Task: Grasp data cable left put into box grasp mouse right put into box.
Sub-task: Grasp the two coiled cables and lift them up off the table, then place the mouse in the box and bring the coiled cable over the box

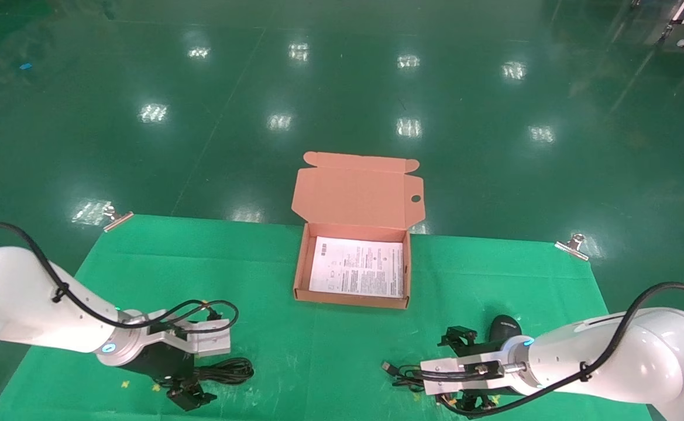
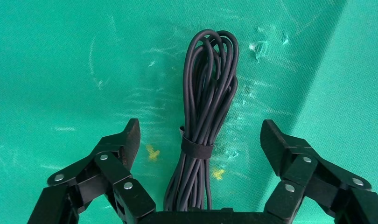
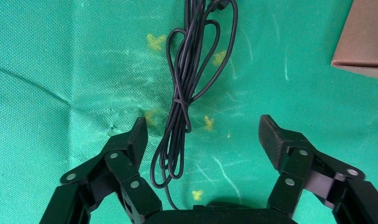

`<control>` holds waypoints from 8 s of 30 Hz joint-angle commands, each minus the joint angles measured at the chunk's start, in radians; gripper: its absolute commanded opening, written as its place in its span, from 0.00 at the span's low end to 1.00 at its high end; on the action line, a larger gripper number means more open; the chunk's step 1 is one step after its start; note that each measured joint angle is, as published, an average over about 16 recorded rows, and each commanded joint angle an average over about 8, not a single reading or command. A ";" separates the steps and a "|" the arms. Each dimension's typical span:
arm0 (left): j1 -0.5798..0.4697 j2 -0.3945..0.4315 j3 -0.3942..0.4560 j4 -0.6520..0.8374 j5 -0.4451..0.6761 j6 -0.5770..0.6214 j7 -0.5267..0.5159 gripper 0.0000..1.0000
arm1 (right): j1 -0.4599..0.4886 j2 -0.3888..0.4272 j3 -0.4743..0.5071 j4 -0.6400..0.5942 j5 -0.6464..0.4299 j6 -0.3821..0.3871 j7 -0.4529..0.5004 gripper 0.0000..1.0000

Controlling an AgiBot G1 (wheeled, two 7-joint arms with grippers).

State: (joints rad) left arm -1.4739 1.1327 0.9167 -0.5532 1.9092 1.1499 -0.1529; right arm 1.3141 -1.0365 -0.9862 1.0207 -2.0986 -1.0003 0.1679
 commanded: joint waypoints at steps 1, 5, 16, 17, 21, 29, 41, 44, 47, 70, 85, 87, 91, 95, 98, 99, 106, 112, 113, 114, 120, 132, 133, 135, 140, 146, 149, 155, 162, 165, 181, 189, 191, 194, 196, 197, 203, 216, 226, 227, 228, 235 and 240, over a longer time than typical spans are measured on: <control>0.000 -0.001 0.000 -0.004 0.000 0.000 -0.002 0.00 | 0.001 0.001 0.000 0.004 -0.001 -0.001 0.000 0.00; 0.000 -0.002 0.001 -0.010 0.002 0.002 -0.004 0.00 | 0.001 0.003 -0.001 0.009 -0.004 -0.002 0.000 0.00; 0.000 -0.005 0.002 -0.018 0.004 0.005 -0.007 0.00 | 0.002 0.006 -0.002 0.018 -0.007 -0.004 -0.001 0.00; 0.000 -0.005 0.002 -0.019 0.004 0.005 -0.008 0.00 | 0.002 0.006 -0.002 0.018 -0.008 -0.004 -0.001 0.00; 0.000 -0.005 0.002 -0.020 0.004 0.006 -0.008 0.00 | 0.002 0.006 -0.002 0.020 -0.008 -0.005 -0.001 0.00; 0.001 -0.006 0.002 -0.022 0.004 0.006 -0.008 0.00 | 0.003 0.006 -0.002 0.021 -0.009 -0.005 -0.002 0.00; -0.050 -0.092 -0.018 -0.159 -0.008 0.052 -0.008 0.00 | 0.074 0.130 0.061 0.165 0.012 -0.043 0.072 0.00; -0.069 -0.129 -0.022 -0.252 0.016 0.040 -0.028 0.00 | 0.111 0.191 0.101 0.242 0.002 -0.043 0.135 0.00; -0.087 -0.154 -0.025 -0.360 0.056 0.008 -0.056 0.00 | 0.146 0.223 0.139 0.288 -0.016 -0.018 0.189 0.00; -0.223 -0.001 -0.074 -0.574 0.325 -0.281 -0.244 0.00 | 0.455 -0.099 0.237 -0.002 0.091 0.217 0.071 0.00; -0.235 0.010 -0.079 -0.574 0.335 -0.301 -0.246 0.00 | 0.497 -0.142 0.219 -0.074 0.092 0.191 0.041 0.00; -0.232 0.008 -0.077 -0.575 0.333 -0.297 -0.246 0.00 | 0.492 -0.146 0.214 -0.078 0.088 0.187 0.041 0.00; -0.221 0.002 -0.070 -0.576 0.335 -0.285 -0.244 0.00 | 0.476 -0.155 0.201 -0.091 0.073 0.183 0.046 0.00; -0.206 0.001 -0.059 -0.578 0.355 -0.279 -0.248 0.00 | 0.465 -0.174 0.190 -0.115 0.058 0.187 0.054 0.00; -0.195 0.001 -0.051 -0.580 0.373 -0.274 -0.255 0.00 | 0.459 -0.188 0.185 -0.133 0.052 0.189 0.058 0.00; -0.192 0.001 -0.049 -0.581 0.378 -0.271 -0.257 0.00 | 0.457 -0.192 0.183 -0.137 0.051 0.190 0.058 0.00; -0.171 -0.007 -0.037 -0.603 0.407 -0.251 -0.275 0.00 | 0.447 -0.218 0.175 -0.170 0.051 0.194 0.053 0.00; -0.155 -0.020 -0.029 -0.620 0.429 -0.226 -0.297 0.00 | 0.436 -0.242 0.170 -0.207 0.057 0.199 0.044 0.00; -0.153 -0.023 -0.028 -0.622 0.432 -0.221 -0.301 0.00 | 0.434 -0.246 0.168 -0.215 0.057 0.201 0.042 0.00; -0.150 -0.025 -0.027 -0.625 0.436 -0.216 -0.306 0.00 | 0.433 -0.251 0.167 -0.223 0.058 0.202 0.040 0.00; -0.137 -0.039 -0.021 -0.639 0.458 -0.184 -0.333 0.00 | 0.425 -0.278 0.161 -0.272 0.062 0.213 0.026 0.00; -0.098 -0.094 -0.001 -0.726 0.561 -0.080 -0.428 0.00 | 0.376 -0.324 0.088 -0.327 0.152 0.268 -0.002 0.00; -0.095 -0.100 0.000 -0.735 0.570 -0.069 -0.437 0.00 | 0.372 -0.326 0.071 -0.322 0.167 0.274 0.003 0.00; -0.092 -0.111 0.002 -0.750 0.584 -0.050 -0.451 0.00 | 0.365 -0.328 0.035 -0.307 0.197 0.291 0.018 0.00; -0.092 -0.130 0.002 -0.770 0.599 -0.016 -0.469 0.00 | 0.351 -0.331 -0.056 -0.285 0.288 0.345 0.084 0.00; -0.093 -0.134 0.003 -0.775 0.601 -0.006 -0.474 0.00 | 0.341 -0.333 -0.162 -0.349 0.389 0.383 0.193 0.00; -0.093 -0.134 0.003 -0.776 0.602 -0.006 -0.474 0.00 | 0.344 -0.333 -0.214 -0.390 0.408 0.386 0.237 0.23; -0.092 -0.135 0.003 -0.776 0.602 -0.004 -0.474 0.00 | 0.346 -0.334 -0.276 -0.424 0.415 0.395 0.273 0.98; -0.092 -0.132 0.003 -0.773 0.601 -0.008 -0.472 0.00 | 0.345 -0.322 -0.272 -0.409 0.416 0.394 0.271 1.00; -0.087 -0.121 0.006 -0.766 0.595 -0.021 -0.465 0.00 | 0.353 -0.302 -0.276 -0.400 0.407 0.397 0.277 1.00; -0.024 0.119 0.036 -0.500 0.493 -0.350 -0.307 0.00 | 0.465 0.019 -0.318 -0.081 0.182 0.353 0.495 1.00; -0.008 0.223 0.073 -0.343 0.409 -0.513 -0.201 0.00 | 0.491 0.152 -0.324 0.106 0.034 0.288 0.666 1.00; -0.005 0.228 0.089 -0.330 0.383 -0.538 -0.182 0.00 | 0.493 0.173 -0.323 0.141 0.007 0.275 0.699 1.00; -0.003 0.232 0.119 -0.317 0.339 -0.574 -0.157 0.00 | 0.493 0.202 -0.321 0.192 -0.034 0.254 0.748 1.00; -0.002 0.234 0.141 -0.311 0.311 -0.596 -0.144 0.00 | 0.491 0.218 -0.320 0.223 -0.058 0.240 0.779 1.00; -0.003 0.235 0.151 -0.308 0.297 -0.607 -0.138 0.00 | 0.490 0.226 -0.319 0.238 -0.070 0.234 0.793 1.00; -0.010 0.238 0.218 -0.290 0.216 -0.661 -0.114 0.00 | 0.486 0.258 -0.316 0.308 -0.128 0.193 0.864 1.00; -0.040 0.243 0.338 -0.260 0.087 -0.720 -0.111 0.62 | 0.494 0.276 -0.317 0.332 -0.148 0.156 0.885 1.00; -0.045 0.239 0.346 -0.260 0.076 -0.724 -0.112 1.00 | 0.496 0.276 -0.318 0.330 -0.146 0.153 0.882 1.00; -0.044 0.235 0.345 -0.264 0.077 -0.723 -0.113 1.00 | 0.496 0.275 -0.318 0.327 -0.145 0.154 0.882 1.00; -0.046 0.231 0.344 -0.269 0.078 -0.724 -0.113 1.00 | 0.497 0.273 -0.317 0.324 -0.145 0.157 0.880 1.00; -0.107 0.216 0.326 -0.262 0.115 -0.764 -0.158 1.00 | 0.536 0.246 -0.307 0.293 -0.171 0.182 0.849 1.00; -0.135 0.215 0.315 -0.246 0.126 -0.773 -0.186 1.00 | 0.556 0.237 -0.289 0.288 -0.169 0.163 0.806 1.00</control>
State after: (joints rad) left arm -1.5893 1.3316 1.2130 -0.8142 2.0013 0.4057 -0.3276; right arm 1.8457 -0.7922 -1.2548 1.3093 -2.2333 -0.8479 0.9642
